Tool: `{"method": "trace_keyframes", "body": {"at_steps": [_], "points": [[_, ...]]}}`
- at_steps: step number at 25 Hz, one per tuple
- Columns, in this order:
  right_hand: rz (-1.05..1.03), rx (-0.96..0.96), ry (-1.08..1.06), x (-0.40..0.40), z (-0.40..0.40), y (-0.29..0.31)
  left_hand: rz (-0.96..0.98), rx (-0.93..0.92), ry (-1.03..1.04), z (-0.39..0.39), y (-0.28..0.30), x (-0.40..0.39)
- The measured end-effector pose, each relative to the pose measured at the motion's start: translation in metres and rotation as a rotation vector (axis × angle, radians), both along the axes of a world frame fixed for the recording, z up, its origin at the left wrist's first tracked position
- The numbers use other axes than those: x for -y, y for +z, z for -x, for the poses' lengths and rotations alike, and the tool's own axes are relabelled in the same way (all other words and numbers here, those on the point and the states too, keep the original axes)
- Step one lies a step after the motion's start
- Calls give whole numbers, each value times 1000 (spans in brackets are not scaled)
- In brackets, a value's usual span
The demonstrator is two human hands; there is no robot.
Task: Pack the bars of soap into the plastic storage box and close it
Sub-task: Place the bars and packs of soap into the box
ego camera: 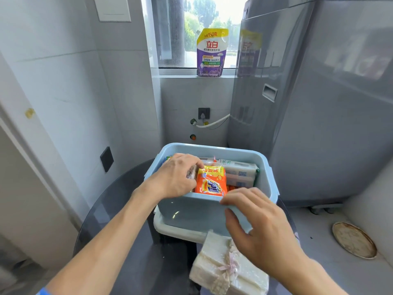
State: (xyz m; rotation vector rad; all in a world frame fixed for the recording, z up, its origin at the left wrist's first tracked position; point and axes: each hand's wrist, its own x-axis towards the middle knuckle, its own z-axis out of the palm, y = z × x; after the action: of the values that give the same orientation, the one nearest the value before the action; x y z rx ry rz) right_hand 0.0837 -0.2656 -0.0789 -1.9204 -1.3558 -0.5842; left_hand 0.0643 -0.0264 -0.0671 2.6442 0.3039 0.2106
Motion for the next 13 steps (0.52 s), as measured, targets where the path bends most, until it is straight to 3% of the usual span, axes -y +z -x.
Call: {"method": "trace_keyframes", "body": {"at_steps": [1,3,6,10,13], "points": [[43,-57,-120,-13,-9,13,13,3,33,1,0,0],[327,-219,-324,-44,-35,32,39,-11,74,2,2,0],[671,-517,-385,-86,-59,37,37,-58,79,1,5,3],[637,-608,-460,-104,-68,20,10,-26,66,3,4,2],[428,-968,-394,-90,-79,22,12,-4,72,5,3,2]]}}
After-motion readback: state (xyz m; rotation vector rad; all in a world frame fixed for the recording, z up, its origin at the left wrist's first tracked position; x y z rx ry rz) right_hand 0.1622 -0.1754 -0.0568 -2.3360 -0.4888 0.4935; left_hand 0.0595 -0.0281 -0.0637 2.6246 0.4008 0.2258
